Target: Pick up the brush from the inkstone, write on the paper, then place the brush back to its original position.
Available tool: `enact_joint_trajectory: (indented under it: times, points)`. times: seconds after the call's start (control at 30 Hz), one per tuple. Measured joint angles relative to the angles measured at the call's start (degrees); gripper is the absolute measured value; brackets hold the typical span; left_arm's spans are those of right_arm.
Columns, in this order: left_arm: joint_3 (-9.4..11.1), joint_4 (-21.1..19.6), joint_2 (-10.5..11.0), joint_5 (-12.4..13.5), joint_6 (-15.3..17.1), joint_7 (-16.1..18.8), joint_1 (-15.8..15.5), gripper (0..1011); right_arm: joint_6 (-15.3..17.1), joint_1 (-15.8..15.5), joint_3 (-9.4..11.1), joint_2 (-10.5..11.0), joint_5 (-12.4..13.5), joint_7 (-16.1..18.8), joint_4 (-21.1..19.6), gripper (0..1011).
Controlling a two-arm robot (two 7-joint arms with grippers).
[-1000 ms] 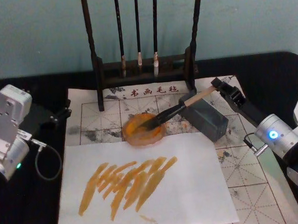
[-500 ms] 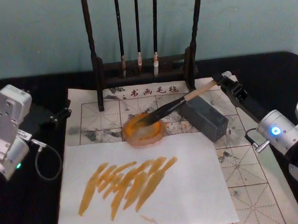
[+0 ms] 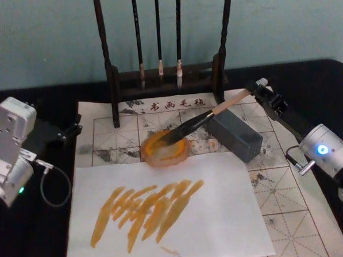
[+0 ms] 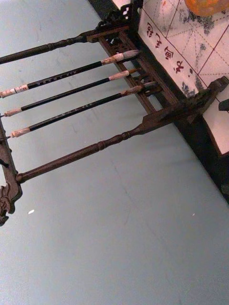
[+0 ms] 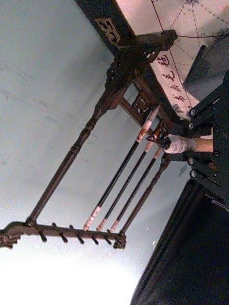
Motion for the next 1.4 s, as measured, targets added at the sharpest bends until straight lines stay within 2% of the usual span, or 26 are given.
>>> enact_joint_trajectory:
  times: [0.63, 1.1, 1.4]
  points:
    - [0.0, 0.0, 0.0, 0.0, 0.0, 0.0, 0.0, 1001, -1.79, -3.55, -1.43, 6.91, 0.31, 1.58, -5.54, 187]
    - [0.0, 0.0, 0.0, 0.0, 0.0, 0.0, 0.0, 1001, -2.09, -5.63, -1.86, 10.45, 0.23, 2.9, -8.22, 187]
    - [0.0, 0.0, 0.0, 0.0, 0.0, 0.0, 0.0, 1001, -1.16, -6.53, -2.39, 12.47, 0.44, 4.07, -9.65, 187]
